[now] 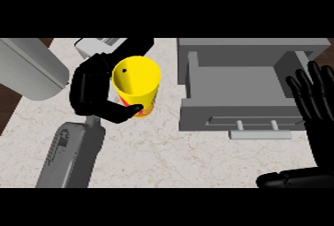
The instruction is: Pick up the cup, place it into the drawer and close the drawer
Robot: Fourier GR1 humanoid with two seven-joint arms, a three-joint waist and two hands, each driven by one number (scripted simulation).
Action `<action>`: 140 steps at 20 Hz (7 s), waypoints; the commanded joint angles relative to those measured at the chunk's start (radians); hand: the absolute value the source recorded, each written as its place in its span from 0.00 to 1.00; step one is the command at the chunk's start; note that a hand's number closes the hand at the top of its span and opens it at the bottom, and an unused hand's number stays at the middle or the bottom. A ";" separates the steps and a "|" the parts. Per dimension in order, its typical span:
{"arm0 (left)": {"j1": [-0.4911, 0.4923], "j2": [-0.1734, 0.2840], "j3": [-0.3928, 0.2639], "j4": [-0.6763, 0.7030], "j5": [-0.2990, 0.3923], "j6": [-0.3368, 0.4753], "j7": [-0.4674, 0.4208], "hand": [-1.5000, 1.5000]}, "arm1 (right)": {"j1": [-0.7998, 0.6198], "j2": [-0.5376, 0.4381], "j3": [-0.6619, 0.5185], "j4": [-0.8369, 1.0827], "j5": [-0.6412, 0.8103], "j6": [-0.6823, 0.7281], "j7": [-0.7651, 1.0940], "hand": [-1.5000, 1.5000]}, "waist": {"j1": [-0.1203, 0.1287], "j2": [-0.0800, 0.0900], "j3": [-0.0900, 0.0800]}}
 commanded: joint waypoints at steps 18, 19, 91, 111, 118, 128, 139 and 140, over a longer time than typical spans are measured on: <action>-0.526 -0.012 -0.127 0.348 -0.047 0.290 0.146 1.00 | 0.012 0.024 0.002 0.062 0.028 0.008 -0.069 0.00 | -0.012 0.004 0.000; -0.551 -0.011 -0.058 0.428 -0.069 0.219 0.112 1.00 | 0.008 -0.007 -0.014 -0.005 -0.005 0.010 0.013 0.00 | -0.014 0.004 0.000; -0.236 0.360 -0.411 0.224 0.543 0.383 -0.013 0.00 | 0.014 -0.173 0.035 0.025 0.122 0.231 0.002 1.00 | 0.039 -0.007 -0.001; 0.263 0.568 -0.226 -0.136 0.590 0.176 -0.015 0.00 | -0.100 -0.204 0.309 0.538 0.863 0.038 -0.372 1.00 | 0.020 0.002 0.000; 0.327 0.551 -0.148 -0.044 0.584 0.035 -0.069 0.00 | -0.278 -0.151 0.297 0.864 0.963 -0.019 -0.395 0.00 | 0.021 0.006 -0.001; 0.369 0.537 -0.052 -0.127 0.543 -0.012 0.029 0.00 | -0.483 -0.099 0.183 1.293 0.985 -0.108 -0.563 0.00 | 0.014 0.003 0.000; 0.368 0.522 -0.037 -0.053 0.544 -0.122 -0.017 0.00 | -0.838 -0.193 0.045 1.787 0.956 -0.077 -0.721 0.00 | 0.059 0.023 0.002; 0.364 0.491 -0.055 -0.035 0.530 -0.117 -0.031 0.00 | -0.850 -0.178 0.053 1.810 0.971 -0.097 -0.704 0.00 | 0.059 0.024 0.001</action>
